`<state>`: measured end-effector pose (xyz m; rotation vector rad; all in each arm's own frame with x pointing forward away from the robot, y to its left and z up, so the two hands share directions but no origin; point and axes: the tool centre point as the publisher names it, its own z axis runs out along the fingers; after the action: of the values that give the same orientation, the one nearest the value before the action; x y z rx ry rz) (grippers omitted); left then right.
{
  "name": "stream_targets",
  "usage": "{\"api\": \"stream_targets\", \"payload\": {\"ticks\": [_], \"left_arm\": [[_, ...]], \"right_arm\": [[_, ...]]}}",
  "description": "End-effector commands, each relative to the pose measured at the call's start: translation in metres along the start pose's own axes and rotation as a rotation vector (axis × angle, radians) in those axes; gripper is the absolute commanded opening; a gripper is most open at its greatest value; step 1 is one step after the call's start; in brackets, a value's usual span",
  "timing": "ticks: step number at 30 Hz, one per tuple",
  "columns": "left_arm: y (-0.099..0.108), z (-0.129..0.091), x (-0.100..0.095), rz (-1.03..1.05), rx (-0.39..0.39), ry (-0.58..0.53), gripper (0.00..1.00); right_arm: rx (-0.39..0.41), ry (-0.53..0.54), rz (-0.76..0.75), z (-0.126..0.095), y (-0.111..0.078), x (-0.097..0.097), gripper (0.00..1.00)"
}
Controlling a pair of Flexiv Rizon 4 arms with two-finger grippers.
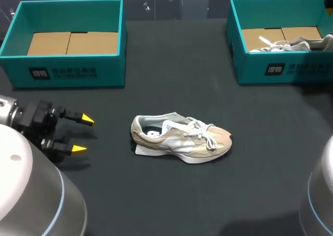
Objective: Take the shoe out of the shoebox, open the shoe tongue, remove and reinsert the insole, then place the shoe into the shoebox
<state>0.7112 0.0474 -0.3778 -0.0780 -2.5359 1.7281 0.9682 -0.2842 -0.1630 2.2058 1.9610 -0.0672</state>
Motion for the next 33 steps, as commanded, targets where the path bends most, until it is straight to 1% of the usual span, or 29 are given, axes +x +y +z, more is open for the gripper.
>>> {"api": "stream_targets", "payload": {"ticks": [1,11,19,24,26,28,33], "left_arm": [[0.003,0.001,0.002,0.0,0.003,-0.011,1.0],[0.006,0.006,0.001,-0.021,0.022,-0.014,1.0],[0.006,0.022,-0.002,-0.036,0.04,-0.014,1.0],[0.004,0.036,-0.005,-0.033,0.041,-0.011,1.0],[0.0,0.044,-0.007,-0.062,0.035,-0.026,1.0],[-0.006,0.048,-0.009,-0.096,0.045,-0.016,1.0],[-0.006,0.048,-0.009,-0.096,0.045,-0.016,1.0]], "right_arm": [[0.001,-0.001,0.0,0.0,0.0,0.0,1.0],[0.001,-0.001,0.0,0.0,0.0,0.0,1.0],[0.001,-0.001,0.0,0.0,0.0,0.0,1.0],[0.001,-0.001,0.0,0.0,0.0,0.0,1.0],[0.001,-0.001,0.0,0.0,0.0,0.0,1.0],[0.001,-0.001,0.0,0.0,0.0,0.0,1.0],[0.001,-0.001,0.0,0.0,0.0,0.0,1.0]]}}
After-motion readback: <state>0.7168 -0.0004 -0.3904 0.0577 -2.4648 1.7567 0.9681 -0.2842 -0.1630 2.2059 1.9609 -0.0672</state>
